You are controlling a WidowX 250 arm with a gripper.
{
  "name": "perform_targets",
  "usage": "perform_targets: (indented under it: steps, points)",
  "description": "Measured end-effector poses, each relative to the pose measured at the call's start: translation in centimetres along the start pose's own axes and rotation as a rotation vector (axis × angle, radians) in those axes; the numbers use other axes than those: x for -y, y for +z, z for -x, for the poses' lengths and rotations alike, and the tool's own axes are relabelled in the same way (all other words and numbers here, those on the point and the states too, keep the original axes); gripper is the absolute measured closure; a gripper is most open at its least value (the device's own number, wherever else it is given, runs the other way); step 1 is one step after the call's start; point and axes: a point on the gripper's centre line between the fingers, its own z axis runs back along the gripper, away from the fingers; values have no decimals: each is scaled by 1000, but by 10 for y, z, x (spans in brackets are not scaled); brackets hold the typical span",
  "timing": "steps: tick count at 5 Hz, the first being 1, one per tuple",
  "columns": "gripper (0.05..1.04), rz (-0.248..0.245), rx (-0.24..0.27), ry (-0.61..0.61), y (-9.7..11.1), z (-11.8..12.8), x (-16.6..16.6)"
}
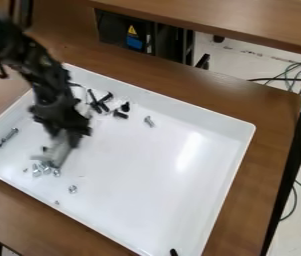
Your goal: Sweep into pile
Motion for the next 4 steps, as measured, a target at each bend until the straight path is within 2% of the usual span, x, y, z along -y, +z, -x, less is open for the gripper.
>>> perform_targets:
  steps: [1, 2, 3, 4]
  points:
    - [724, -20, -15, 4, 1, 0, -42]
    - [724, -23, -26, 22, 7, 16, -41]
    - [724, -3, 22, 24, 33, 20, -8]
    - [724, 37, 72, -39, 56, 13, 46]
